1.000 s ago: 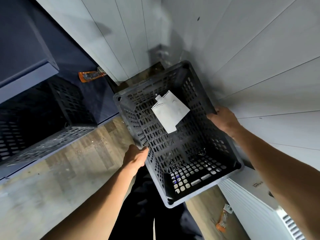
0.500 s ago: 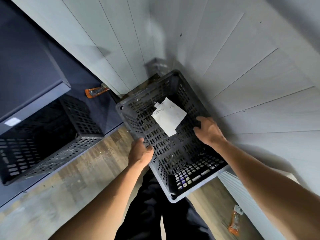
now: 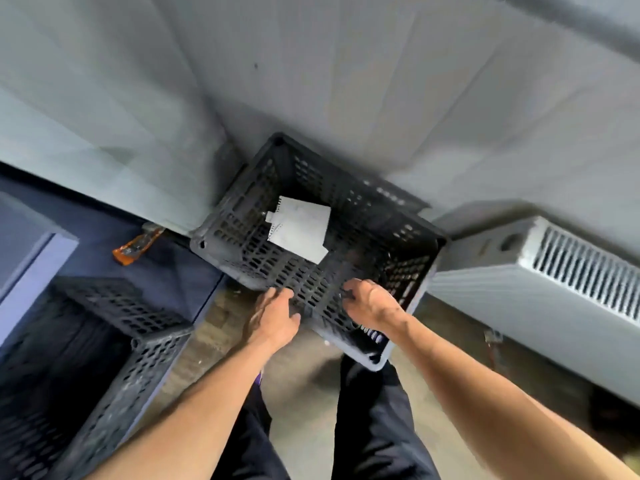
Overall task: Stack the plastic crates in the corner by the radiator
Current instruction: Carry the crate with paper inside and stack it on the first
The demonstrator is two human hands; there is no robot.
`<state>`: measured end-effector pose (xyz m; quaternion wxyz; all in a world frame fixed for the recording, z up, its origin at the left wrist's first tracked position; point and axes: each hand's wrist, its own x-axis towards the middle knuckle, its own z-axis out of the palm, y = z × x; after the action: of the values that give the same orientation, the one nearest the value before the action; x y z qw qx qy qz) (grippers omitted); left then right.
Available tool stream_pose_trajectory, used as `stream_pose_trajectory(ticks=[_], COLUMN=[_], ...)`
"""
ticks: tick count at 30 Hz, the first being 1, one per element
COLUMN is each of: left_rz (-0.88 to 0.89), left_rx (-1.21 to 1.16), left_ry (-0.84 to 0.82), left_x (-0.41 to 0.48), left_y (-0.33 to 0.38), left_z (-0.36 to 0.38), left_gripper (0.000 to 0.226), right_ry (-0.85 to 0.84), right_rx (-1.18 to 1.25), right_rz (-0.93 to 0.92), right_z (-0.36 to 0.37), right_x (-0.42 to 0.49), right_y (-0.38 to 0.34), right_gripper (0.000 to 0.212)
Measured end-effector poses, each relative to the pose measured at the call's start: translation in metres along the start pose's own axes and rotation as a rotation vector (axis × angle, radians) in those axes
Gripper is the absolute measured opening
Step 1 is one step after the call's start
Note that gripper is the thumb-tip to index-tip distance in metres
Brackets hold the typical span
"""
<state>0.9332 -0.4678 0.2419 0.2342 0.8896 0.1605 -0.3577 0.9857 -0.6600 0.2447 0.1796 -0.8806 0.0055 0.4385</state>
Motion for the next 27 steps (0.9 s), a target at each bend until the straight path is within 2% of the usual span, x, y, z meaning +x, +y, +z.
stream_pose_trajectory(ticks=[3, 8, 13, 17, 22, 27], left_rz=[0.216, 0.487, 0.592, 0.707, 0.752, 0.765], left_rx=[0.162, 0.368, 0.435, 0.543, 0.699, 0.822], left_ry=[0.014, 0.093, 0.091, 0.201, 0.284, 0.213], left_x=[0.007, 0.025, 0.049, 0.066, 0.082, 0.093], left_y=[-0.032, -0.072, -0.085, -0.098, -0.084, -0.07], left_z=[0.002, -0.003, 0.003, 0.02, 0.029, 0.019], left_gripper=[0.043, 0.048, 0.05, 0.049, 0.026, 0.021], right_ry=[0.017, 0.111, 0.295, 0.411, 0.578, 0.521], right_rx=[0.075, 0.015, 0.064, 0.004, -0.132, -0.158], right_rz=[0.104, 0.162, 0.165, 0.162, 0.093, 0.032], right_z=[0.048, 0.125, 0.149, 0.165, 0.181, 0.169], right_x=[-0.018, -0.03, -0.025, -0.016, -0.01, -0.003], right_y=[-0.01, -0.023, -0.013, 0.002, 0.019, 0.033], right_gripper=[0.039, 0.054, 0.05, 0.034, 0.008, 0.019])
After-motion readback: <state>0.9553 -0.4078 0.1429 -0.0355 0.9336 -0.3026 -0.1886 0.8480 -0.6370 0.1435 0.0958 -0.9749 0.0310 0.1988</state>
